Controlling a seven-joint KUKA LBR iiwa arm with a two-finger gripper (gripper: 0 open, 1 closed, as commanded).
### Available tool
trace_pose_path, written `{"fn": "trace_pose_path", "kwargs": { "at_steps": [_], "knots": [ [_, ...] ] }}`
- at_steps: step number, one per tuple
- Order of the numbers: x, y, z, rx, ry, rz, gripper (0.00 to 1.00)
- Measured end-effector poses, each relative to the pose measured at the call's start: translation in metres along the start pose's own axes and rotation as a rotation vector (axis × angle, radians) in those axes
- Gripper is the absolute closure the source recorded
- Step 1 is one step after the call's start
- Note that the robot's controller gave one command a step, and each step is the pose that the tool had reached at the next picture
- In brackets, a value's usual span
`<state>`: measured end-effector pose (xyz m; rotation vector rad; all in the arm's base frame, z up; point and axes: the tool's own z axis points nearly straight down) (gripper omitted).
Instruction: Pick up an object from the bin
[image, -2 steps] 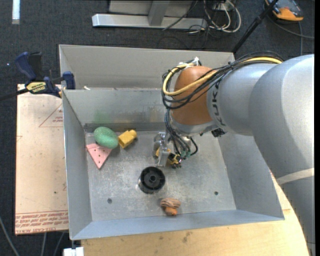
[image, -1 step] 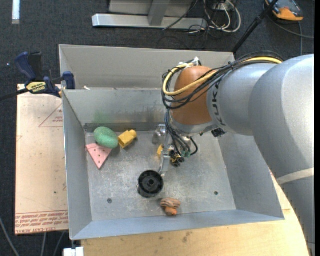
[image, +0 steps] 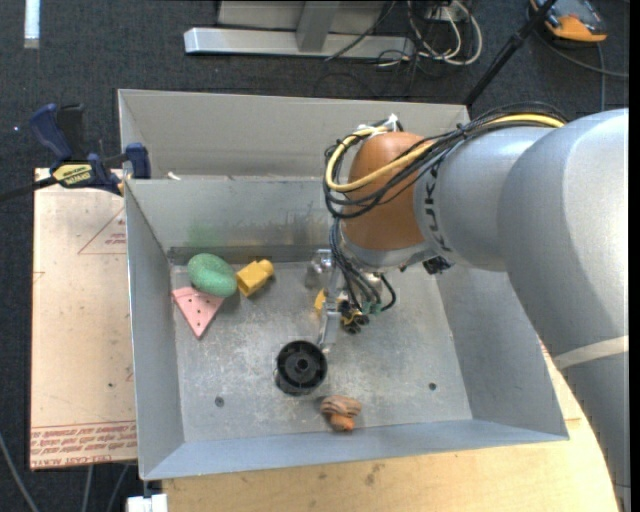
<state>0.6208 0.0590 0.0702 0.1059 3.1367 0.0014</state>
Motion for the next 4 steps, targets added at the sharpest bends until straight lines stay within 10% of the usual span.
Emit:
{"fn": "trace_pose_path", "kwargs": {
  "at_steps": [1,2,3,4],
  "knots": [
    [-0.007,-0.03,-0.022,-0.003,0.005,0.02,0.0],
    [-0.031,-0.055,-0.013,-0.001,-0.002,0.076,1.0],
    [-0.031,-0.055,-0.013,0.0,-0.002,0.076,1.0],
    [-0.015,-0.079,-0.141,0.0,-0.001,0.061,1.0]
  ]
}}
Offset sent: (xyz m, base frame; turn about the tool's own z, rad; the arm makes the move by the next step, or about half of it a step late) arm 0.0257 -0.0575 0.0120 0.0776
